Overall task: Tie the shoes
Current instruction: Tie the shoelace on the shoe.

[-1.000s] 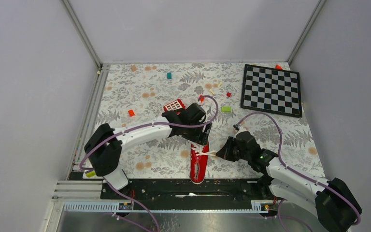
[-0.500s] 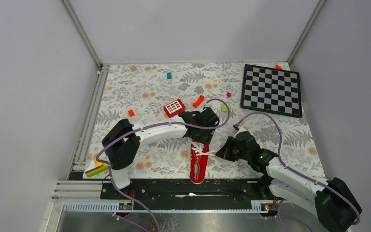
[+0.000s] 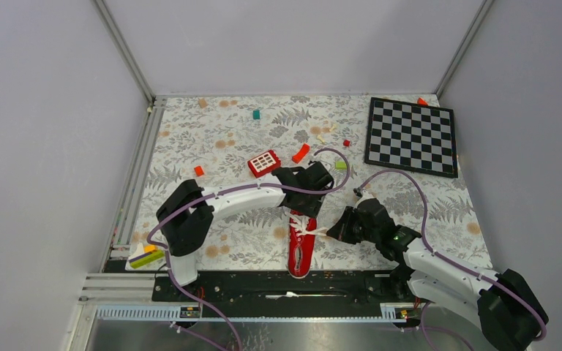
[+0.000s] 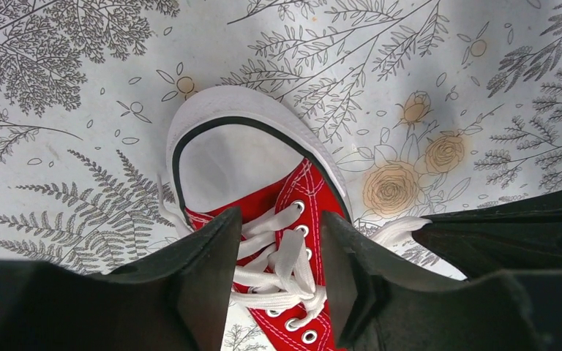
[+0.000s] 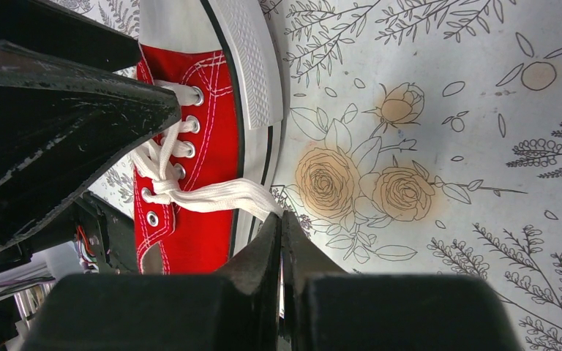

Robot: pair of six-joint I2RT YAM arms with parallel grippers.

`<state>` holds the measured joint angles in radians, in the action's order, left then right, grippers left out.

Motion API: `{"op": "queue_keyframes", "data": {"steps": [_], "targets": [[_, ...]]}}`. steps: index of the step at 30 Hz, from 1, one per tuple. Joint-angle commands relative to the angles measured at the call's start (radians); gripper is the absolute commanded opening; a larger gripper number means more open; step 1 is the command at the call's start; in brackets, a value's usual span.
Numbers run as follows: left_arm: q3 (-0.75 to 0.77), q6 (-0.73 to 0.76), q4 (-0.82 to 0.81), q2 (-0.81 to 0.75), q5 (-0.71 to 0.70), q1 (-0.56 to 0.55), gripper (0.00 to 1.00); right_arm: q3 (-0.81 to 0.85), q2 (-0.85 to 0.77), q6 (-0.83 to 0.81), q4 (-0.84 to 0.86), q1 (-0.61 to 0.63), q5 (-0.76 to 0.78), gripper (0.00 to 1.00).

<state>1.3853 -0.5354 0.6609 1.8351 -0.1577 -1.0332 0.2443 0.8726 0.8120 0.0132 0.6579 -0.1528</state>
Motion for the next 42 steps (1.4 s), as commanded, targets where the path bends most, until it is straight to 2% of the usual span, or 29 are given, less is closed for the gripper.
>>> {"op": "queue_keyframes", "data": {"steps": [1, 10, 11, 12, 13, 14, 19, 25, 30, 42], "targets": [[0.019, -0.006, 0.027, -0.026, 0.013, -0.001, 0.50, 0.016, 0.001, 0.004, 0.035, -0.007, -0.016, 0.00], [0.009, -0.016, 0.026, -0.033, 0.051, -0.001, 0.45, 0.019, 0.008, 0.006, 0.042, -0.007, -0.017, 0.00], [0.010, -0.016, 0.026, -0.030, 0.058, -0.001, 0.40, 0.019, 0.010, 0.006, 0.043, -0.007, -0.018, 0.00], [0.012, -0.016, 0.025, -0.029, 0.068, -0.001, 0.31, 0.021, 0.011, 0.005, 0.044, -0.007, -0.018, 0.00], [0.012, -0.015, 0.025, -0.028, 0.074, -0.002, 0.10, 0.020, 0.012, 0.004, 0.042, -0.007, -0.019, 0.00], [0.010, -0.012, 0.026, -0.032, 0.075, -0.001, 0.00, 0.022, 0.011, 0.005, 0.042, -0.008, -0.017, 0.00], [-0.058, -0.007, 0.016, -0.142, 0.038, 0.035, 0.00, 0.019, -0.004, 0.003, 0.027, -0.008, -0.011, 0.00], [-0.242, -0.044, -0.072, -0.308, 0.141, 0.118, 0.00, -0.003, -0.041, 0.015, 0.014, -0.007, 0.008, 0.00], [-0.387, -0.080, -0.111, -0.411, 0.153, 0.135, 0.00, -0.019, -0.060, 0.033, 0.002, -0.008, 0.027, 0.00], [-0.641, -0.106, -0.247, -0.514, 0.171, 0.223, 0.00, -0.092, -0.046, 0.047, 0.044, -0.008, 0.015, 0.00]]}}
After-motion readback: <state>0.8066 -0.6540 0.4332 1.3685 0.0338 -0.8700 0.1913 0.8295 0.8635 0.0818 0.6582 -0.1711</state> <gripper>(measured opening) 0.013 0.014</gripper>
